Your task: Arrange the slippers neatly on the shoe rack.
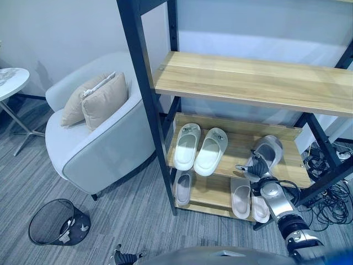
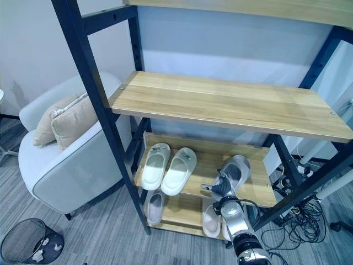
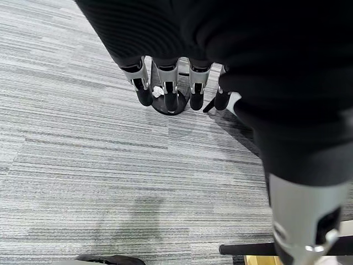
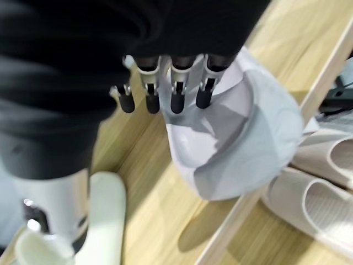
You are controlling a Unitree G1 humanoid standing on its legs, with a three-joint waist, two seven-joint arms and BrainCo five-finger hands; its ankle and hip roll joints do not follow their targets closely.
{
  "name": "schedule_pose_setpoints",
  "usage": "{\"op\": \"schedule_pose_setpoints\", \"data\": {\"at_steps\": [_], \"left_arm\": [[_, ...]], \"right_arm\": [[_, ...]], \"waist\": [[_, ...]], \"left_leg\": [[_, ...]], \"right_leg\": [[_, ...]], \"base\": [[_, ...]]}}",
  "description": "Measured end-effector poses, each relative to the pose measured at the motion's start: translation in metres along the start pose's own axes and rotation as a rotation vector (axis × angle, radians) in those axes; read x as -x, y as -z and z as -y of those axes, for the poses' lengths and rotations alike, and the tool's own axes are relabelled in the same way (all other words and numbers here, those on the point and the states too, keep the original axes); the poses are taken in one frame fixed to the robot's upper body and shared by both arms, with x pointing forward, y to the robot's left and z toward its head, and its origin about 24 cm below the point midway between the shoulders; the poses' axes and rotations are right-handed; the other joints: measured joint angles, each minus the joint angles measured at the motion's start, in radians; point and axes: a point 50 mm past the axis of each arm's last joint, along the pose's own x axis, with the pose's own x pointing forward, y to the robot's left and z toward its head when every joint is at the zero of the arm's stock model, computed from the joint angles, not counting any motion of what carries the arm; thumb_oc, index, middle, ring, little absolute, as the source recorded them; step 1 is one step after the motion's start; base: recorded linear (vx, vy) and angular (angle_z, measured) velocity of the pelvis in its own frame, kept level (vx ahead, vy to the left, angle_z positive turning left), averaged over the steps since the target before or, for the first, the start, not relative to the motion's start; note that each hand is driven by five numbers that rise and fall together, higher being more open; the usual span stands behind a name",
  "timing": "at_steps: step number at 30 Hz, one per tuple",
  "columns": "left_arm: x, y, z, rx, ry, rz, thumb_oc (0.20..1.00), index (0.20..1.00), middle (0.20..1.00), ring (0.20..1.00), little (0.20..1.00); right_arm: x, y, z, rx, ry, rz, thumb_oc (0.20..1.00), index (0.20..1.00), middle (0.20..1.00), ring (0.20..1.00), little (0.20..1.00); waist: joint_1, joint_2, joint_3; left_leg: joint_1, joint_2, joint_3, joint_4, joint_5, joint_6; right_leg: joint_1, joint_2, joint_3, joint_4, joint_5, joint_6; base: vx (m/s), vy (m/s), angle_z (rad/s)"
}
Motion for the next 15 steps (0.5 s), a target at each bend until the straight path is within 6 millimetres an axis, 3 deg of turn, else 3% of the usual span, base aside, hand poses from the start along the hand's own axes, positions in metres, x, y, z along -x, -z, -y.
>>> {"op": "schedule_pose_setpoints", "data": {"at_steps": [6, 7, 9, 11, 15], "left_arm": [[0.0, -0.002, 0.001, -0.005, 0.001, 0.008, 1.0, 1.0, 1.0, 1.0, 1.0], [0.0, -0.005, 0.002, -0.004, 0.002, 0.016, 1.0, 1.0, 1.0, 1.0, 1.0], [0.0, -0.008, 0.004, 0.002, -0.005, 0.023, 1.0, 1.0, 1.0, 1.0, 1.0], [0.0, -0.007, 0.003, -0.001, -0.014, 0.018, 1.0, 1.0, 1.0, 1.0, 1.0], [0.0, -0.008, 0.003, 0.0, -0.013, 0.02, 1.0, 1.0, 1.0, 1.0, 1.0]], "right_arm": [[0.001, -0.008, 0.002, 0.068, -0.102, 0.099, 1.0, 1.0, 1.0, 1.0, 1.0], [0.002, -0.012, 0.008, 0.076, -0.08, 0.129, 1.0, 1.0, 1.0, 1.0, 1.0], [0.011, -0.044, 0.045, 0.142, 0.06, 0.347, 1.0, 1.0, 1.0, 1.0, 1.0], [0.011, -0.055, 0.076, 0.16, 0.211, 0.417, 1.0, 1.0, 1.0, 1.0, 1.0], [0.013, -0.055, 0.084, 0.155, 0.32, 0.429, 1.0, 1.0, 1.0, 1.0, 1.0]], "waist": [[0.0, 0.004, 0.008], [-0.002, 0.006, 0.013], [0.001, 0.02, 0.032], [-0.013, 0.018, 0.036], [-0.022, 0.023, 0.046]], "left_leg": [[0.002, 0.0, 0.0, 0.0, 0.0, 0.0], [0.001, 0.0, 0.001, 0.0, 0.0, 0.0], [0.001, -0.003, 0.001, 0.0, 0.002, 0.003], [0.004, 0.0, 0.003, 0.0, 0.002, 0.003], [0.005, 0.0, 0.007, 0.0, 0.002, 0.003]], "right_leg": [[0.0, 0.0, 0.0, 0.0, 0.0, 0.0], [-0.001, 0.0, 0.0, 0.0, 0.0, 0.0], [-0.002, -0.004, 0.001, 0.0, 0.001, 0.002], [0.0, 0.0, 0.003, 0.0, 0.0, 0.001], [0.0, 0.0, 0.005, 0.0, 0.001, 0.001]], "base": [[0.0, 0.0, 0.0], [0.0, 0.0, 0.0], [0.0, -0.001, -0.02], [0.0, -0.003, -0.04], [0.0, 0.0, -0.01]]}}
